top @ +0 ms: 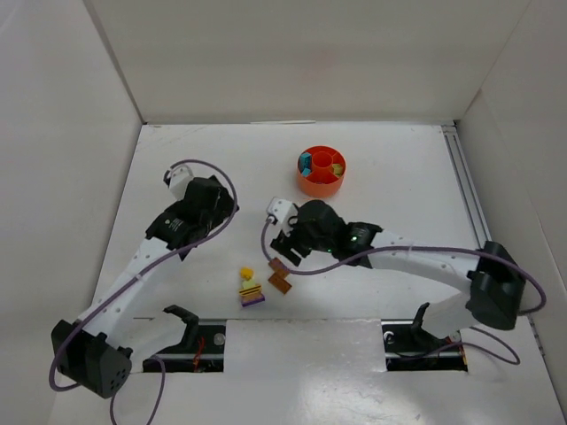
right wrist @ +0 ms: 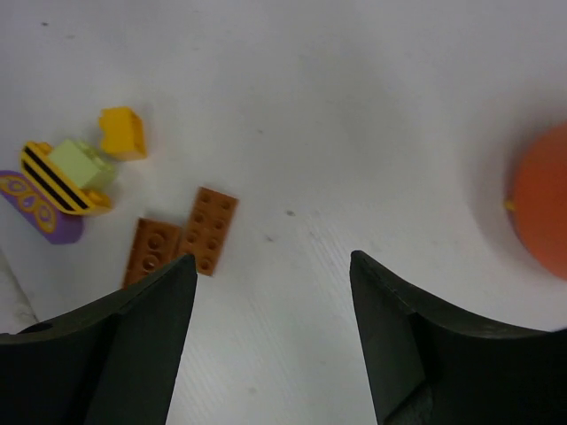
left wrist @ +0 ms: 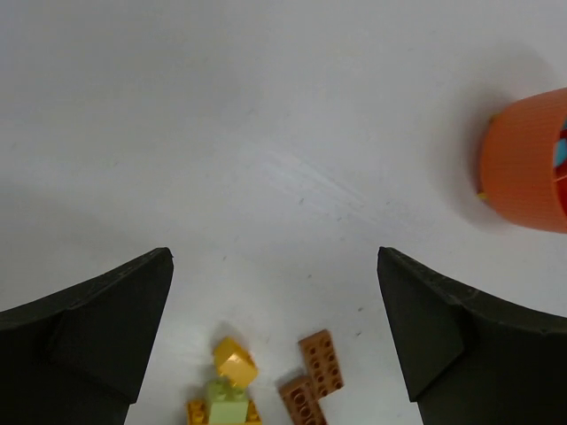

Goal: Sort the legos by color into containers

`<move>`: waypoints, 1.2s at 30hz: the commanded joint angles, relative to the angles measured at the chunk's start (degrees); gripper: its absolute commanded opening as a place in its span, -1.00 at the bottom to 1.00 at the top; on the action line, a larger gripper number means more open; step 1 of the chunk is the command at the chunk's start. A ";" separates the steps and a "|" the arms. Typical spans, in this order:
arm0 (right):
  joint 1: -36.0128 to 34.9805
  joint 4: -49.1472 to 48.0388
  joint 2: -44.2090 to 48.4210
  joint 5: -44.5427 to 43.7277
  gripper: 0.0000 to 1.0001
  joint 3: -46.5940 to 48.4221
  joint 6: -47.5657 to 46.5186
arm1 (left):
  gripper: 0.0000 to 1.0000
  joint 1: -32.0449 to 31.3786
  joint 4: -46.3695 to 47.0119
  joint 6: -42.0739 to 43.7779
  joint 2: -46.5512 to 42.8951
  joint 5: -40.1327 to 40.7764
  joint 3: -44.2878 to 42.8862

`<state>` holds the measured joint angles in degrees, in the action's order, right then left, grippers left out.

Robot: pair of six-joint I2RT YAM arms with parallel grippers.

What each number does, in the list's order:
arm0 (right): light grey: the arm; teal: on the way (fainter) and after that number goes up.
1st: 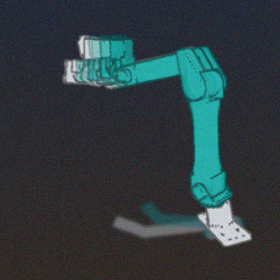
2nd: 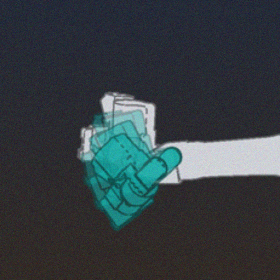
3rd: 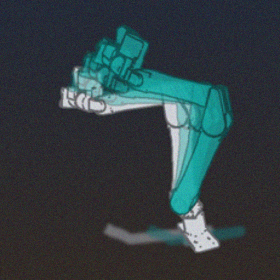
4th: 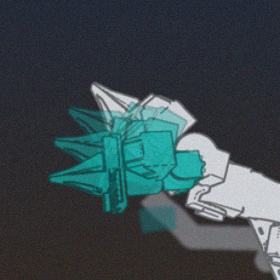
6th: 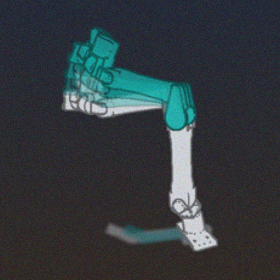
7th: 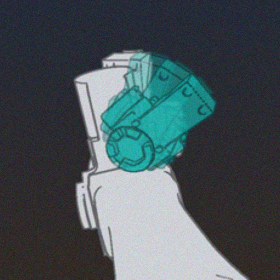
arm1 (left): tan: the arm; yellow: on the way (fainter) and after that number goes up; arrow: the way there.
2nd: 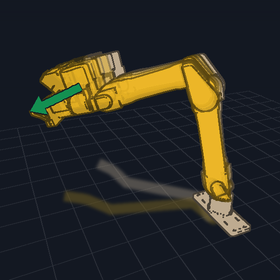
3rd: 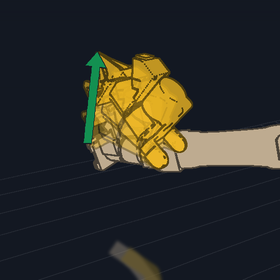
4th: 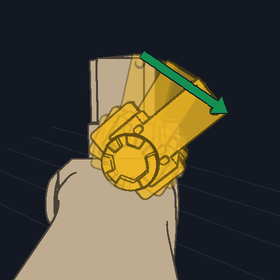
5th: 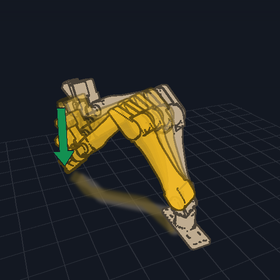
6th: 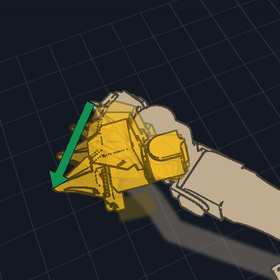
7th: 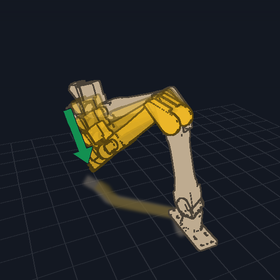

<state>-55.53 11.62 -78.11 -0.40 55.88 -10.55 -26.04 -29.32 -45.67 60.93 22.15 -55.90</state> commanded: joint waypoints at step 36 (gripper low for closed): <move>-13.64 -10.30 -34.58 -6.54 -0.08 20.06 5.89 | 0.98 1.61 -16.29 -12.87 -20.41 4.13 8.26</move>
<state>-69.28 4.23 -114.48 -6.92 75.18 -5.43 -24.60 -45.04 -59.00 41.12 25.91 -48.12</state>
